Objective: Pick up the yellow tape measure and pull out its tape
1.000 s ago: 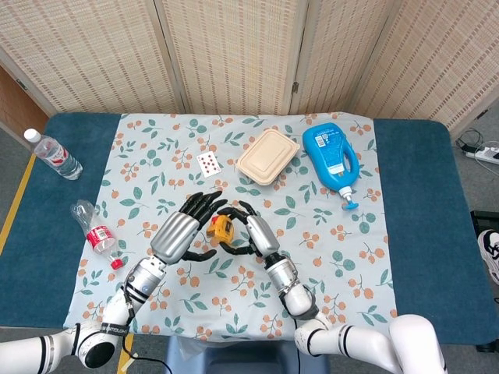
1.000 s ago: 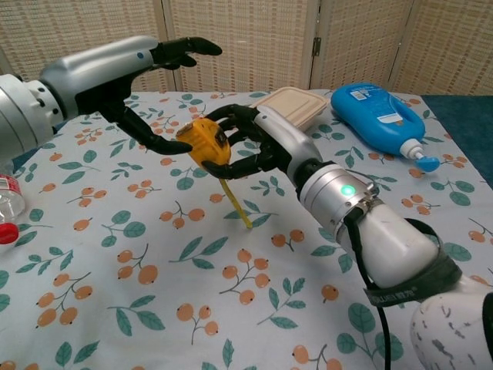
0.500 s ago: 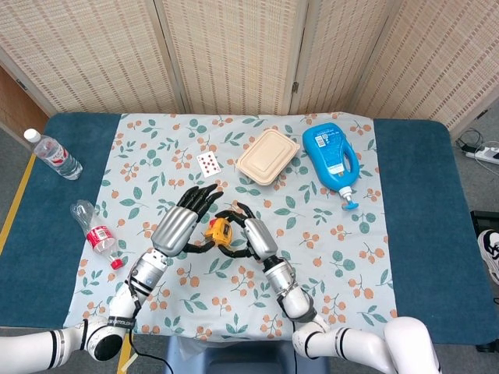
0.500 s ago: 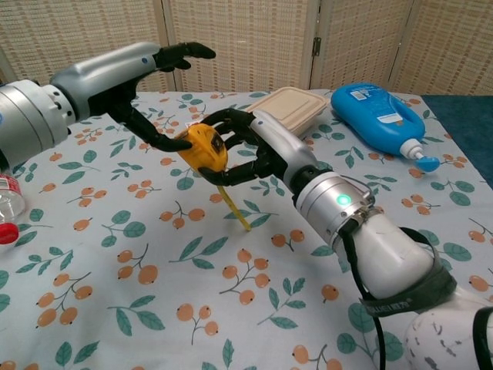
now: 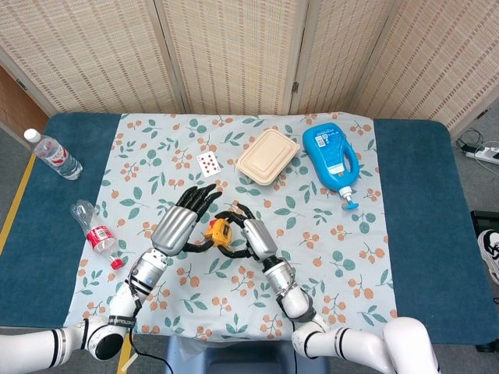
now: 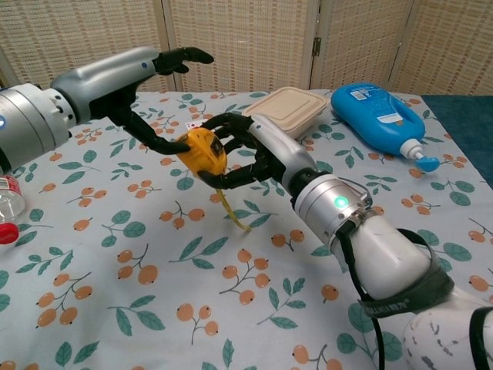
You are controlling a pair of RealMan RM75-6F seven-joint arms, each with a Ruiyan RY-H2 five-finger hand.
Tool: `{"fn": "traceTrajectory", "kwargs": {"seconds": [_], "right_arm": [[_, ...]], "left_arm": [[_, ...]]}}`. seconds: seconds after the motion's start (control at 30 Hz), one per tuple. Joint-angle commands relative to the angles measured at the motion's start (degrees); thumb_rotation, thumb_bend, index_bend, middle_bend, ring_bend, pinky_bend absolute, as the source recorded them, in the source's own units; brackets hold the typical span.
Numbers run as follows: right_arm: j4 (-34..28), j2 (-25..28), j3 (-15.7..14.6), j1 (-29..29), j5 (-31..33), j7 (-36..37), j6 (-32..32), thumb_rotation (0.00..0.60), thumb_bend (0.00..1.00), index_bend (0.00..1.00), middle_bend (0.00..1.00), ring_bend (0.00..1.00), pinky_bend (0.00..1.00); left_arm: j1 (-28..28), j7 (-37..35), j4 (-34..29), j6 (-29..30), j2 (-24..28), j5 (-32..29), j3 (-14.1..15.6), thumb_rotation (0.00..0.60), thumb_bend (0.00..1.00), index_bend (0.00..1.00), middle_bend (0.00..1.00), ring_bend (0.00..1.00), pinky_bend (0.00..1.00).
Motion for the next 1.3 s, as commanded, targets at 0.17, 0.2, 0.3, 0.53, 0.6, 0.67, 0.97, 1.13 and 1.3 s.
{"fn": "traceTrajectory", "kwargs": {"seconds": [0.17, 0.2, 0.3, 0.53, 0.6, 0.67, 0.97, 1.13, 1.3], "right_arm": [[0.34, -0.01, 0.33, 0.15, 0.32, -0.32, -0.49, 0.600, 0.34, 0.56, 0.47, 0.32, 0.03], [0.43, -0.05, 0.36, 0.18, 0.40, -0.37, -0.59, 0.600, 0.34, 0.56, 0.47, 0.32, 0.03], [0.71, -0.24, 0.44, 0.27, 0.54, -0.46, -0.84, 0.600, 0.34, 0.56, 0.47, 0.32, 0.03], [1.22, -0.64, 0.72, 0.48, 0.75, -0.68, -1.09, 0.600, 0.34, 0.56, 0.46, 0.32, 0.03], [1.29, -0.59, 0.88, 0.53, 0.91, -0.73, -1.27, 0.600, 0.34, 0.56, 0.46, 0.32, 0.03], [1.30, -0.52, 1.07, 0.59, 1.05, -0.81, -1.39, 0.600, 0.34, 0.56, 0.46, 0.32, 0.03], [1.36, -0.61, 1.32, 0.70, 1.24, -0.87, -1.55, 0.600, 0.34, 0.56, 0.46, 0.32, 0.03], [1.56, -0.63, 1.44, 0.76, 1.32, -1.00, -1.59, 0.600, 0.34, 0.56, 0.46, 0.32, 0.03], [1.27, -0.09, 1.67, 0.60, 1.56, -1.42, -1.53, 0.600, 0.34, 0.56, 0.46, 0.32, 0.03]], "left_arm": [[0.20, -1.16, 0.52, 0.26, 0.19, 0.32, 0.67, 0.600, 0.55, 0.13, 0.04, 0.10, 0.00], [0.22, -1.24, 0.57, 0.34, 0.21, 0.44, 0.76, 0.600, 0.56, 0.14, 0.04, 0.10, 0.00], [0.27, -1.62, 0.75, 0.67, 0.06, 0.75, 0.95, 0.600, 0.58, 0.14, 0.04, 0.10, 0.00], [0.19, -2.01, 1.33, 0.82, -0.33, 0.89, 1.29, 0.600, 0.58, 0.15, 0.05, 0.10, 0.00], [0.29, -2.04, 1.58, 1.06, -0.36, 1.03, 1.45, 0.600, 0.58, 0.17, 0.05, 0.10, 0.00], [0.40, -2.18, 1.83, 1.30, -0.38, 1.23, 1.62, 0.600, 0.59, 0.21, 0.05, 0.11, 0.00], [0.53, -2.48, 3.28, 1.93, -0.96, 1.78, 1.99, 0.600, 0.60, 0.48, 0.10, 0.14, 0.00], [0.71, -2.78, 4.87, 3.10, -2.17, 2.28, 1.93, 0.600, 0.60, 0.54, 0.13, 0.16, 0.00], [1.31, -4.07, 6.72, 5.07, -3.55, 2.99, 1.72, 0.600, 0.60, 0.58, 0.17, 0.20, 0.02]]}}
